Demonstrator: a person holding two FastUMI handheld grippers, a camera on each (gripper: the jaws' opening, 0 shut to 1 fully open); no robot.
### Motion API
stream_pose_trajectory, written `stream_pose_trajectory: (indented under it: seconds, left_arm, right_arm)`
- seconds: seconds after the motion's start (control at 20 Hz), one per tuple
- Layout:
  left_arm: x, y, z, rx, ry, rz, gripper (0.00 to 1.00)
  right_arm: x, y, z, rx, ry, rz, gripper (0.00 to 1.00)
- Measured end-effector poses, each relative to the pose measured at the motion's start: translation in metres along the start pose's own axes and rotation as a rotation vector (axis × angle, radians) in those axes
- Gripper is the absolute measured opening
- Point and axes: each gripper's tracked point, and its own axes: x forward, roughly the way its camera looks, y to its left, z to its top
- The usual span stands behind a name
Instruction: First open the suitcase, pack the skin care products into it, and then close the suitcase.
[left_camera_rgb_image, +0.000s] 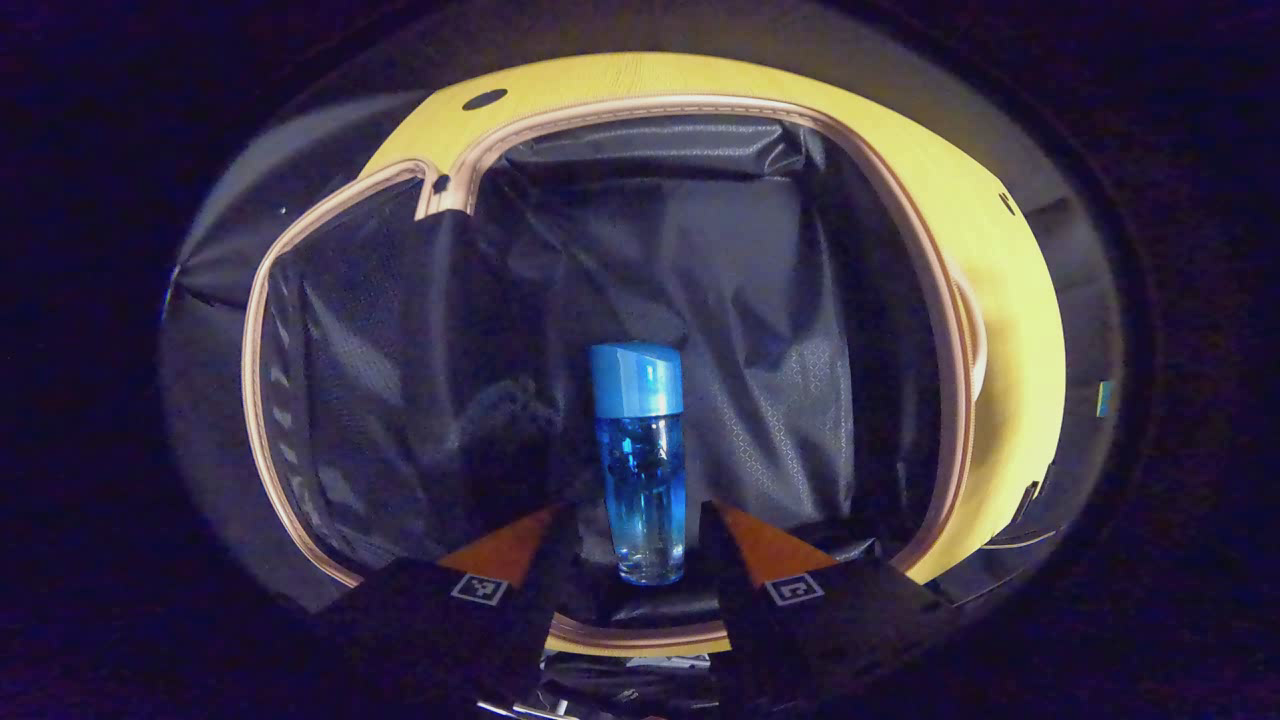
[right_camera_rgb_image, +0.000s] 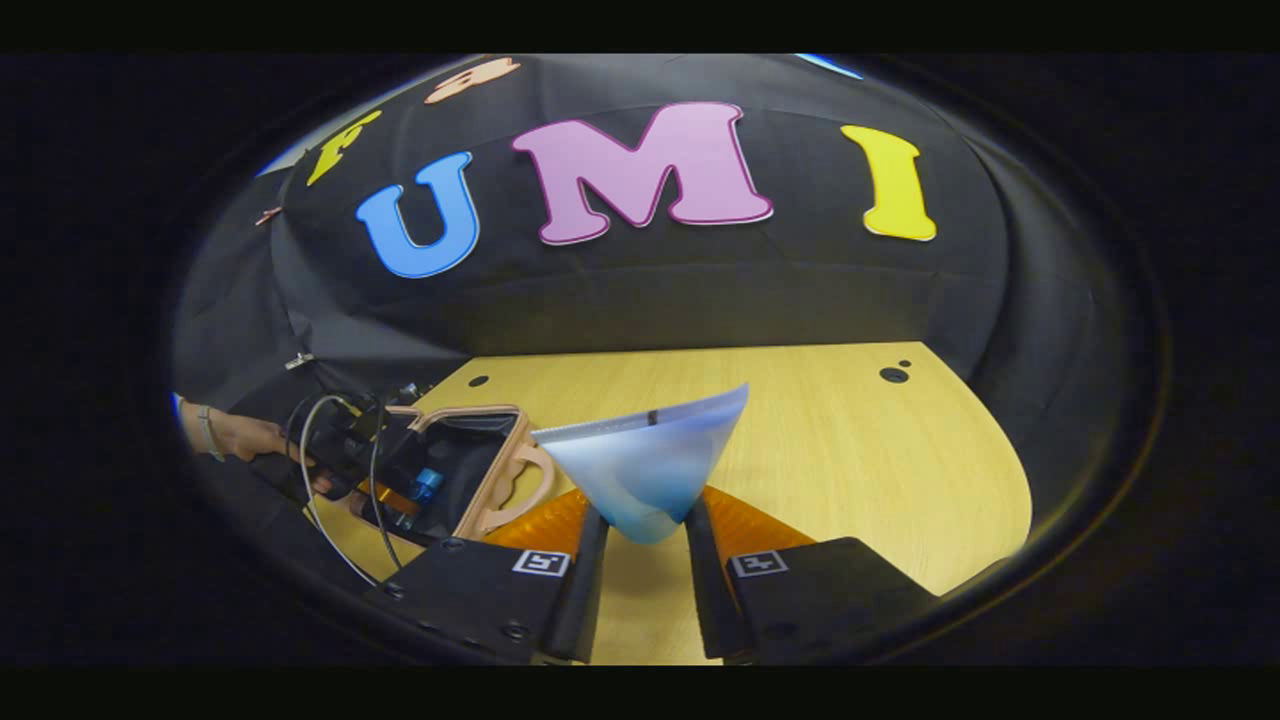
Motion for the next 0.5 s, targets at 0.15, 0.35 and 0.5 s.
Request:
stream_pose_trajectory:
  seconds: [0.15, 0.35, 0.5]
  left_arm:
    - [-0.034, -0.002, 0.001, -0.015, -0.158, -0.068, 0.80]
    - [-0.092, 0.014, -0.015, -0.110, -0.354, -0.178, 0.83]
    - [-0.121, 0.043, -0.040, -0.207, -0.440, -0.215, 0.88]
  right_arm:
    - [0.016, 0.056, -0.012, -0.017, 0.087, 0.109, 0.43]
    - [0.047, 0.154, -0.052, 0.076, 0.324, 0.307, 0.43]
    - [0.081, 0.200, -0.099, 0.109, 0.560, 0.318, 0.43]
